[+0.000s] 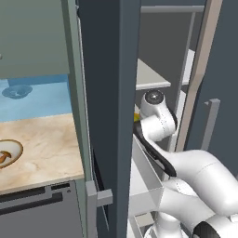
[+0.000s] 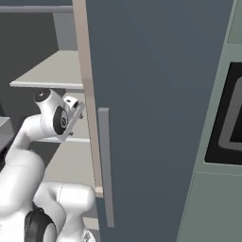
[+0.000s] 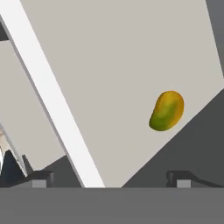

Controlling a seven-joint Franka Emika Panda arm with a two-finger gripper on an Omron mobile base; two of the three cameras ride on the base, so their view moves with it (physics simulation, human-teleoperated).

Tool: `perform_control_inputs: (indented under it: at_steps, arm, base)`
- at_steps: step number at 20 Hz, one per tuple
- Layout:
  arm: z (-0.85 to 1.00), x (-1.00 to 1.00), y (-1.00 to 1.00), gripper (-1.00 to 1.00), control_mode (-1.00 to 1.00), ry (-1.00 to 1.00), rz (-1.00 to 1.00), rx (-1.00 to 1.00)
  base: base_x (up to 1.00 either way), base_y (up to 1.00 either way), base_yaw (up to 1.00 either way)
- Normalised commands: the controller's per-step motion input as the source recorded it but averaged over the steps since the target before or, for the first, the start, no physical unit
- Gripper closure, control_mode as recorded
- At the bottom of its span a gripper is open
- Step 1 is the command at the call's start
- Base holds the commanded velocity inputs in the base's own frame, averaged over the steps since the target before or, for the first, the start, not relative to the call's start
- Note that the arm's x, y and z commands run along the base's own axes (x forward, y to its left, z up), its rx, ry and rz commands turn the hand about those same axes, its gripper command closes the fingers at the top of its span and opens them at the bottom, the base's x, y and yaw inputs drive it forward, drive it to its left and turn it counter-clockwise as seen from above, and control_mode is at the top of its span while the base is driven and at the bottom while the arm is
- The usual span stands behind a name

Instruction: Take the garlic, mango, and mushroom from the freezer and place them in the bowl on the counter.

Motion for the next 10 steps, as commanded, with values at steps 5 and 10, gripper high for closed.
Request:
perform_control_inputs:
  at_steps: [5, 10]
  arm:
    - [-0.07, 0.34, 0.00, -1.00, -1.00, 0.00, 0.00, -0.03]
    - [-0.05, 0.24, 0.00, -1.00, -1.00, 0.00, 0.00, -0.01]
  base:
    - [0.00, 0.00, 0.00]
    - [0.00, 0.00, 0.00]
